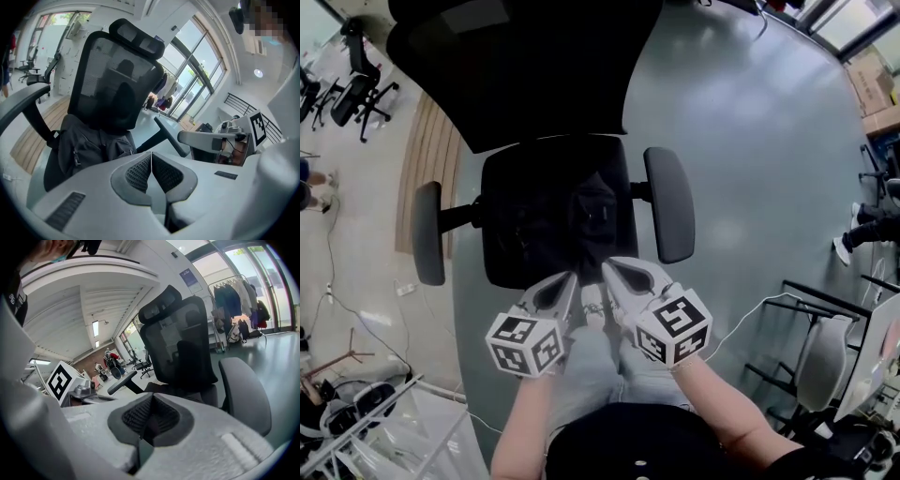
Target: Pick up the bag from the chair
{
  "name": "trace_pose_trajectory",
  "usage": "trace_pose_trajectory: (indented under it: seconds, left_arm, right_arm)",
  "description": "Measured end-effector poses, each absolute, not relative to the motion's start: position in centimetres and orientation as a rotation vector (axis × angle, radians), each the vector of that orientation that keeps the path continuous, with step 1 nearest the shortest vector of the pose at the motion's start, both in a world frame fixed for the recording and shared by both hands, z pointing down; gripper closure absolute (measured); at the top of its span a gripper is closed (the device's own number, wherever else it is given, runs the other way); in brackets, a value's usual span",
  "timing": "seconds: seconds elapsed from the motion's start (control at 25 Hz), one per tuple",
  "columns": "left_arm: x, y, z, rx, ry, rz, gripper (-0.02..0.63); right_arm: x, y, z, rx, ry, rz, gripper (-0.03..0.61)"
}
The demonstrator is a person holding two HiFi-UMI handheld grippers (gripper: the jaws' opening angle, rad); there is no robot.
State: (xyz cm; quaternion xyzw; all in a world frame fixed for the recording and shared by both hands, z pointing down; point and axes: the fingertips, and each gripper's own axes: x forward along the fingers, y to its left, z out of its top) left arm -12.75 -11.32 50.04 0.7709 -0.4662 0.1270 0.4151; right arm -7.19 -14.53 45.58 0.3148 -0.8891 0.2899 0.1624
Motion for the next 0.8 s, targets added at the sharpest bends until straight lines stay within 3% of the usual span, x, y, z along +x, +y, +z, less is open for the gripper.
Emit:
trace_pose_trajectory:
  seconds: [0.8]
  left_arm:
    - [-12.6,-13.4,62.6,1.837,-1.051,0.27,0.594]
  right_arm:
    - [-5.4,-15.2,59.6,1.054,-2.338,0.974,0.58]
